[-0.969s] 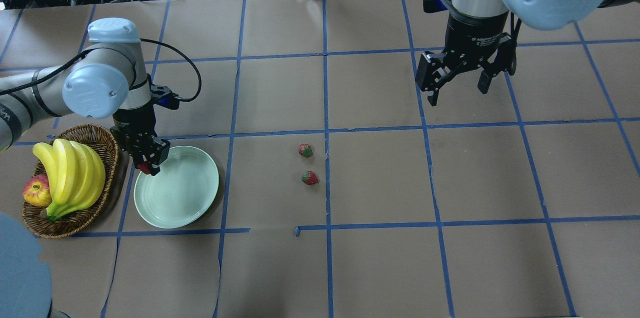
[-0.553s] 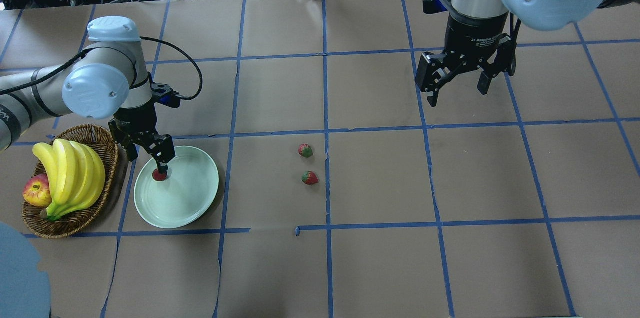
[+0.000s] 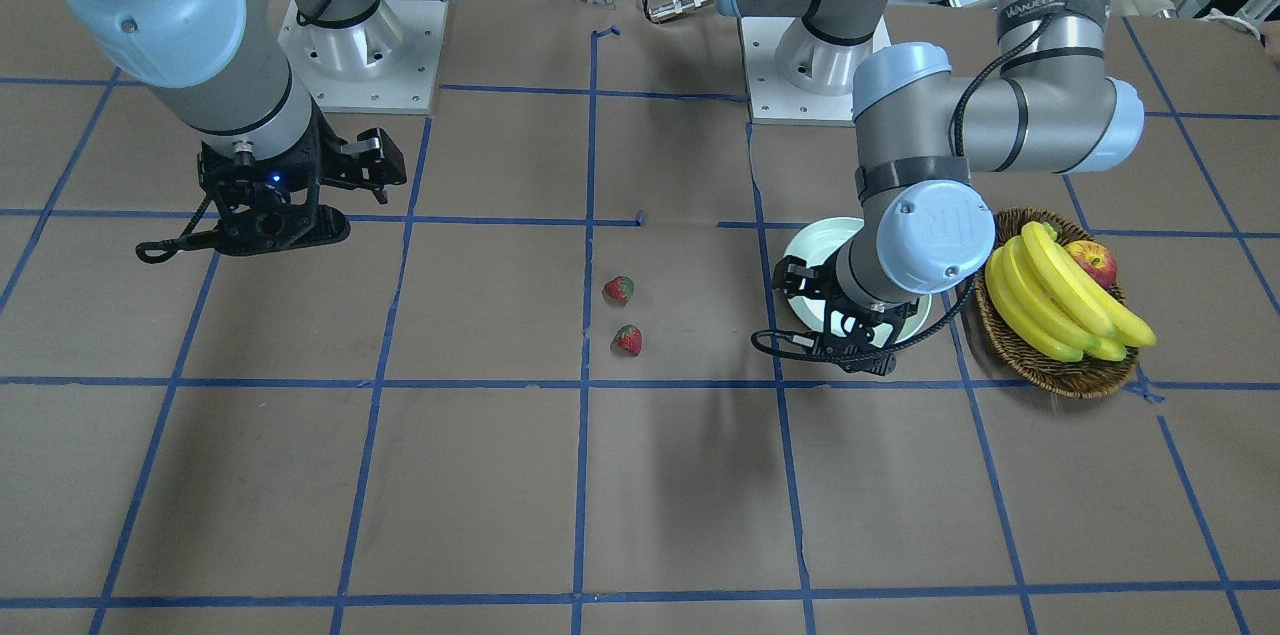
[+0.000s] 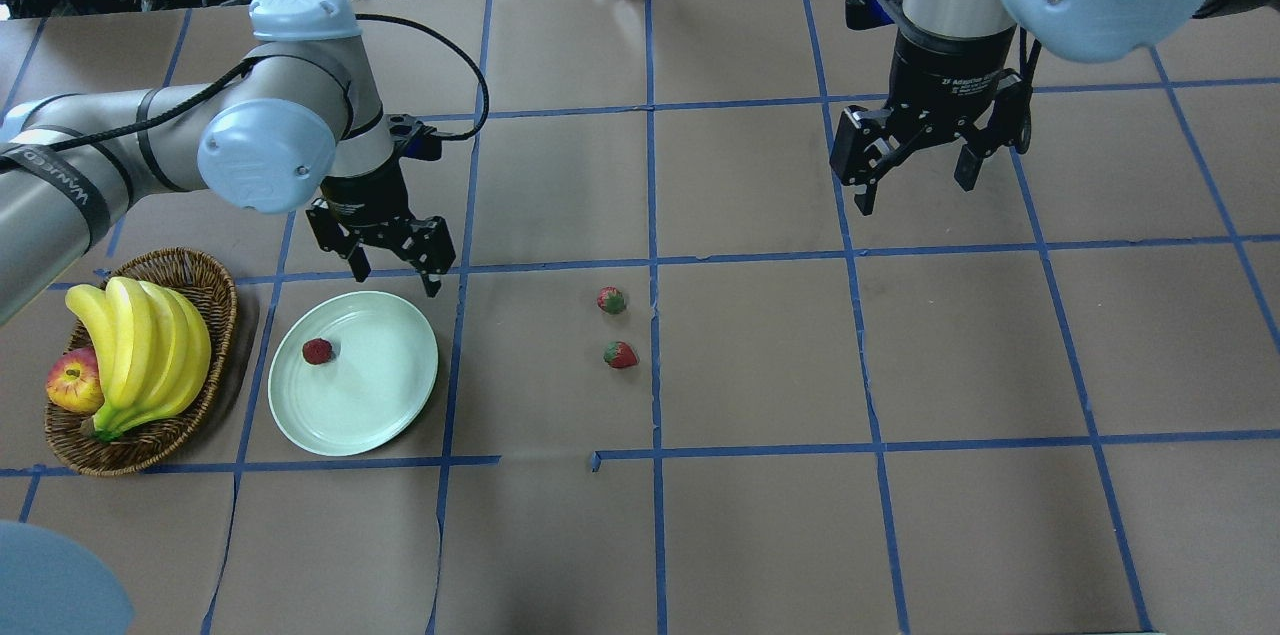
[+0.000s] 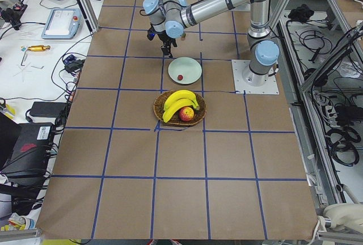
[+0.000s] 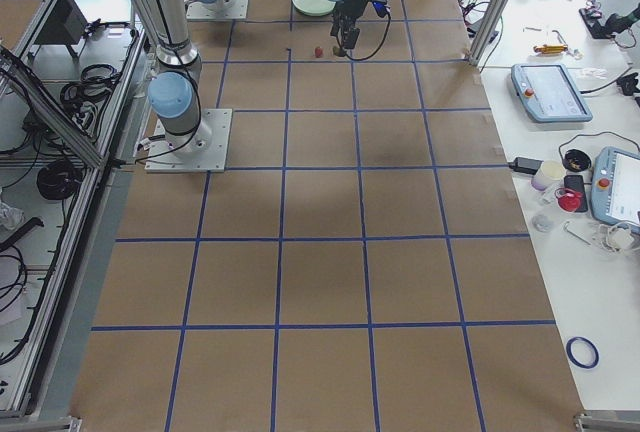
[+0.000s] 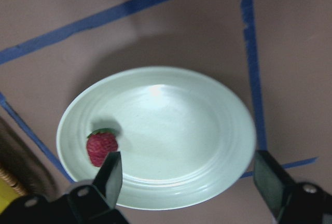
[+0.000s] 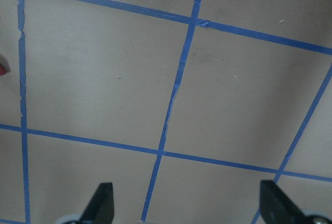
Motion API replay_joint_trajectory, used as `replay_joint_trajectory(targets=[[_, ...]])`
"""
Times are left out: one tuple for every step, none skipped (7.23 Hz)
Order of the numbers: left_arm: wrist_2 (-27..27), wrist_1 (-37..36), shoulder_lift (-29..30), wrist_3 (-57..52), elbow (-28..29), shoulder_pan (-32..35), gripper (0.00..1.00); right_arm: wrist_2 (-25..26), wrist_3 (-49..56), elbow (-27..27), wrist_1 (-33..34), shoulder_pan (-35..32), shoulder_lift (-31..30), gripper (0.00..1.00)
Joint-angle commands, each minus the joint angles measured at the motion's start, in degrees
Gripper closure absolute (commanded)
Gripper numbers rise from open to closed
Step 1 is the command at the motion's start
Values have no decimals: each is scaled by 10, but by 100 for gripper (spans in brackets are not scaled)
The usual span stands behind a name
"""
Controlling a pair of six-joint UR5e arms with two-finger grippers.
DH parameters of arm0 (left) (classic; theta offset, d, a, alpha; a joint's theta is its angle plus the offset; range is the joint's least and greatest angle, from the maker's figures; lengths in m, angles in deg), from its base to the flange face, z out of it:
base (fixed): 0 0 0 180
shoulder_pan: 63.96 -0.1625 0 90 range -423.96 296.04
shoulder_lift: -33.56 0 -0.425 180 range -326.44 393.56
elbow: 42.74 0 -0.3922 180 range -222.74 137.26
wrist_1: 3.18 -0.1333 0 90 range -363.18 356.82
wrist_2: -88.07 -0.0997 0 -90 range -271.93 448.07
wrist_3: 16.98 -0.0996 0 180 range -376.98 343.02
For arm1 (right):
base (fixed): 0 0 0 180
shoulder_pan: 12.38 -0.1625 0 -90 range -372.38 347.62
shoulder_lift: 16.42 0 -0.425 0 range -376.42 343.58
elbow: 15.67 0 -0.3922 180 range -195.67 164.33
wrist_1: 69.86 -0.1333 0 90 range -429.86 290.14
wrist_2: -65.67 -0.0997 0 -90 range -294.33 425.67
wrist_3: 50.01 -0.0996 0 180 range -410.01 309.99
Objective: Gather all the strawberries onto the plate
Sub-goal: 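Move the left gripper back over the two remaining strawberries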
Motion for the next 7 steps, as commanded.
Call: replay_joint_trajectory(targets=[[93, -63, 15, 154, 4, 40, 10, 0, 0, 5, 1, 0, 1, 0], [96, -88, 25, 213, 4, 56, 12, 1, 0, 6, 1, 0, 1, 0], [109, -125, 37, 280, 3, 74, 16, 1, 0, 6, 1, 0, 1, 0], [138, -151, 53, 333, 3, 89, 16, 1, 0, 6, 1, 0, 1, 0], [141, -182, 70, 379, 2, 99, 17, 2, 0, 6, 0, 0, 2, 0], [141, -188, 84, 423, 2, 111, 17, 2, 0, 6, 0, 0, 2, 0], [140, -188, 91, 447, 2, 124, 17, 2, 0, 6, 0, 0, 2, 0]])
